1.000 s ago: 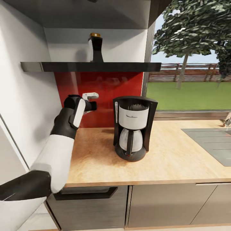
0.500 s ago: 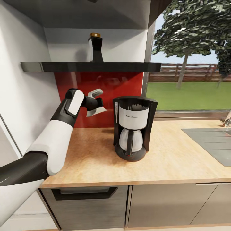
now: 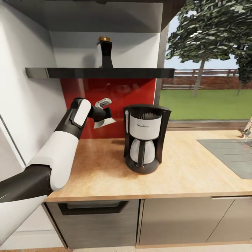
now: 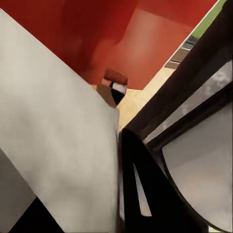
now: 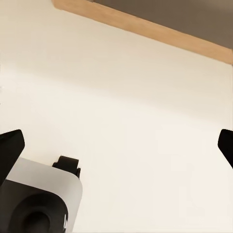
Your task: Set up a coffee station on the kitchen countertop: keep the coffee maker on the countertop, move the bottle of coffee from the kitchen shelf to the counter next to the coffee maker, place a paper coffee filter on top of the coffee maker, put the saucer next to the coffee maker with the coffee cup on the saucer, and place the electric kettle next to the coffee maker.
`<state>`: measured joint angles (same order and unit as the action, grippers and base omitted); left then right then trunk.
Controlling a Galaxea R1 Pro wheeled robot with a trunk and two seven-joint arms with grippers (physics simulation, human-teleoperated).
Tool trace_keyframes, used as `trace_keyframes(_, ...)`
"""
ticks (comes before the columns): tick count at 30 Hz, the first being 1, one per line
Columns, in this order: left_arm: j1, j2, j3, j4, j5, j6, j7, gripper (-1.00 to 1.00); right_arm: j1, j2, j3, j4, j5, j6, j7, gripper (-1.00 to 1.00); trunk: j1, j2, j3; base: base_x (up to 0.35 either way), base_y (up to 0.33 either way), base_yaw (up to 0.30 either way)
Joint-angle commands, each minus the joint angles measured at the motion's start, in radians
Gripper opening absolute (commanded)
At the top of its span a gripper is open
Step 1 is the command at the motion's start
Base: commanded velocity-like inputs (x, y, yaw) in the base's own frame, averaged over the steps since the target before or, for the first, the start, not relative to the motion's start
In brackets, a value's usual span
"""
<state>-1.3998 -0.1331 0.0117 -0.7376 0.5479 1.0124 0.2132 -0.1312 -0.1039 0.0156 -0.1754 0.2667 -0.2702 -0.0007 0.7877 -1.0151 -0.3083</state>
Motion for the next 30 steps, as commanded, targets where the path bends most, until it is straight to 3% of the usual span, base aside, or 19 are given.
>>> trace_keyframes(1,-0.001,0.0,0.001,-0.001,0.009,0.003,0.009,-1.0,-0.001,0.0,0.001,0.0,0.003,-0.003,0.0,1.0,0.0,-0.001,-0.001,-0.22,0.0,0.0)
trace_keyframes(19,-0.001,0.0,0.001,-0.001,0.009,0.002,0.009,-1.0,-0.001,0.0,0.001,-0.001,0.003,-0.004,0.001,1.0,0.0,-0.001,-0.001,-0.212,0.0,0.0)
trace_keyframes(30,-0.001,0.0,0.001,-0.003,0.009,0.002,0.01,-1.0,-0.001,0.001,0.001,-0.001,0.003,-0.004,0.001,1.0,0.0,-0.001,-0.001,-0.029,0.0,0.0)
